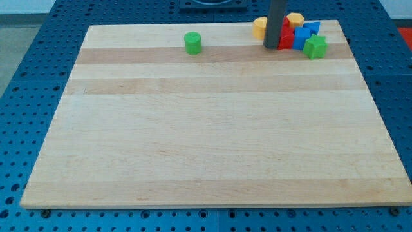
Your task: Move the green circle to the bottom of the yellow heart
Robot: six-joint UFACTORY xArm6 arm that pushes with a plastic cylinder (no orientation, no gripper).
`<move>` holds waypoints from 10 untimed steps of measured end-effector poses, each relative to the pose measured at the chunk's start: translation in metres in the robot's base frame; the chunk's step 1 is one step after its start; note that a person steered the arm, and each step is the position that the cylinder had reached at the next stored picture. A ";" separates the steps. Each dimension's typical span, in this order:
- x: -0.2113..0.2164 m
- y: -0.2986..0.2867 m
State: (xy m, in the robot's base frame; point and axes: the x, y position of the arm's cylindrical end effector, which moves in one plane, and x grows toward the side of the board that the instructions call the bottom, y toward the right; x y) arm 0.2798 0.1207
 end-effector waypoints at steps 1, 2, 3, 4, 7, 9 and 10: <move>0.054 -0.042; 0.075 -0.139; 0.040 -0.239; -0.008 -0.268; -0.005 -0.228; -0.008 -0.154; -0.018 -0.116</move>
State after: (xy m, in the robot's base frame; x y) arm 0.2619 0.0048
